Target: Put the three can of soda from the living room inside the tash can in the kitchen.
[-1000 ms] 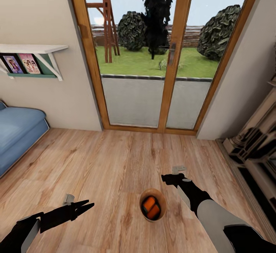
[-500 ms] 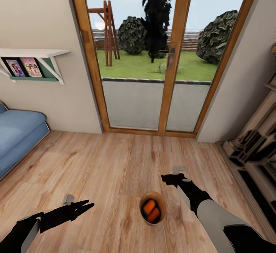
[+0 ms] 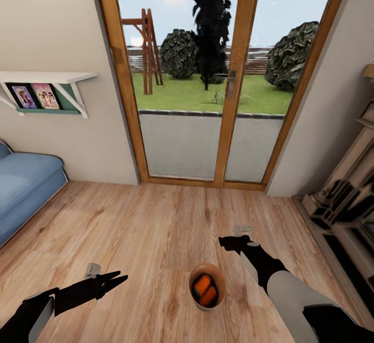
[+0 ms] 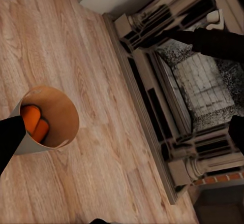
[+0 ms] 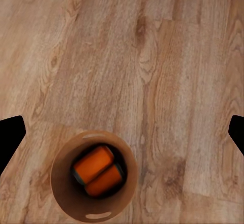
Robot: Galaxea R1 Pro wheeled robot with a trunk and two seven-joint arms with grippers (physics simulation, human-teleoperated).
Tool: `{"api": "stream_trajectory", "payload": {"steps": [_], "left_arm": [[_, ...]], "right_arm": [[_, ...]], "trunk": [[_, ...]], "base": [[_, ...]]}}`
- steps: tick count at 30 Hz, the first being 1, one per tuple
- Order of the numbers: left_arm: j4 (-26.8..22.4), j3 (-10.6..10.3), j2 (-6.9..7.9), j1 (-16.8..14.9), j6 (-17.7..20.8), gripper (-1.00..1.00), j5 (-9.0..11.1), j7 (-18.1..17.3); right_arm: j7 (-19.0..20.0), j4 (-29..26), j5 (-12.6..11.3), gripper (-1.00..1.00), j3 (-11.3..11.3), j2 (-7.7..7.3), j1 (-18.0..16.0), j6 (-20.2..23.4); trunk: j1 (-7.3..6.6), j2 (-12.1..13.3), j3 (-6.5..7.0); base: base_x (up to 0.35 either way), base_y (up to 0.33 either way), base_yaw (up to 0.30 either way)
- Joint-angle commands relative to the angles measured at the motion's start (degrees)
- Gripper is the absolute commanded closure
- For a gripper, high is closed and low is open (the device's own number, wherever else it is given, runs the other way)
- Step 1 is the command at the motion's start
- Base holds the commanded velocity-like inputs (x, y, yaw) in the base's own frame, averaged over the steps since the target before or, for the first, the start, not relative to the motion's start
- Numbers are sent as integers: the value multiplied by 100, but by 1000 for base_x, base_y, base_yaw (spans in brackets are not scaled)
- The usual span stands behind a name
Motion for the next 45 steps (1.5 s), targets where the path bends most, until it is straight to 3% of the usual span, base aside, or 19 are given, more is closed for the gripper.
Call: {"api": "stream_trajectory", "payload": {"steps": [1, 45], "left_arm": [[0, 0, 0, 0, 0, -100, 0, 0], [0, 0, 0, 0, 0, -100, 1, 0]], "right_arm": [[0, 1, 0, -100, -1, 0, 0, 0], [0, 6, 0, -100, -3, 0, 2, 0]], "trunk": [[0, 0, 10], [0, 0, 427]], "base": [[0, 0, 0], [0, 0, 0]]}}
